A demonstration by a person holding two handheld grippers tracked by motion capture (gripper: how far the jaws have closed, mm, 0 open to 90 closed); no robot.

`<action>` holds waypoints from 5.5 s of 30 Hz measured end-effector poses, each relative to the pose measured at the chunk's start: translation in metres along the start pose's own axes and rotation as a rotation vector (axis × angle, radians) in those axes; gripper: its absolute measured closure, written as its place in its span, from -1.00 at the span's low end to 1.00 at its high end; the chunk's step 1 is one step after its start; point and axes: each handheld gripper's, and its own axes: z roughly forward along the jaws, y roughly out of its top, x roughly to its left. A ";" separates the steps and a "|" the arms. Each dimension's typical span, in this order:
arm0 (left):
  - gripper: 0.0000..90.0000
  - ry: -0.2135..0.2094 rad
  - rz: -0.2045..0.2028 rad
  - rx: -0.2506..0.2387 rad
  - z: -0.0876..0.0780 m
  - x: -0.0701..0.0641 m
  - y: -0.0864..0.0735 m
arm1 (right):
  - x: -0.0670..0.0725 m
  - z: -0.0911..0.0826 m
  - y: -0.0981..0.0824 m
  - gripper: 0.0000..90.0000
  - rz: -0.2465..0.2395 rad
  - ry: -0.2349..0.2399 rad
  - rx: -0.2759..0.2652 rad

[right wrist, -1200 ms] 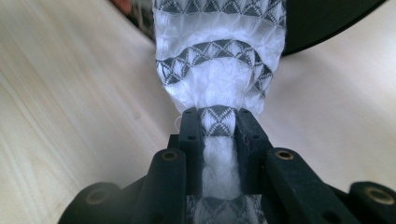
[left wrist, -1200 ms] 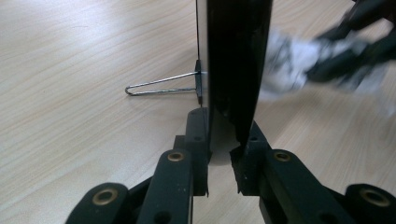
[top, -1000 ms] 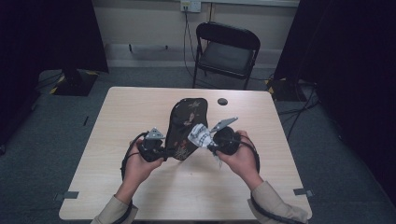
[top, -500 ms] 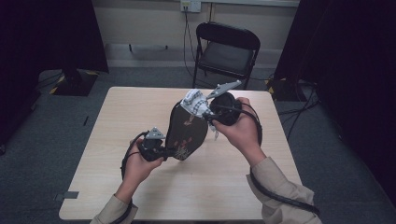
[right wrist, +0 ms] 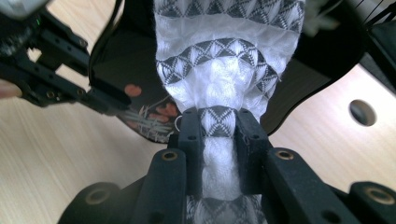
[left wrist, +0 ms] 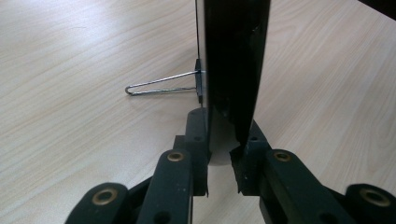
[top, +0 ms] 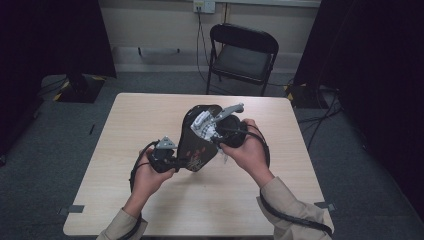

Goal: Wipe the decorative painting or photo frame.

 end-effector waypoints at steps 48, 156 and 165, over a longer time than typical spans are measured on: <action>0.74 0.001 0.000 -0.002 0.000 0.000 0.000 | 0.034 0.099 -0.107 0.68 0.066 0.101 0.186; 0.75 0.034 -0.053 -0.051 -0.011 0.000 0.005 | 0.003 0.034 -0.070 0.68 0.052 0.037 0.084; 0.75 0.038 -0.058 -0.048 -0.007 0.002 0.007 | -0.008 -0.014 -0.019 0.68 0.004 -0.031 0.016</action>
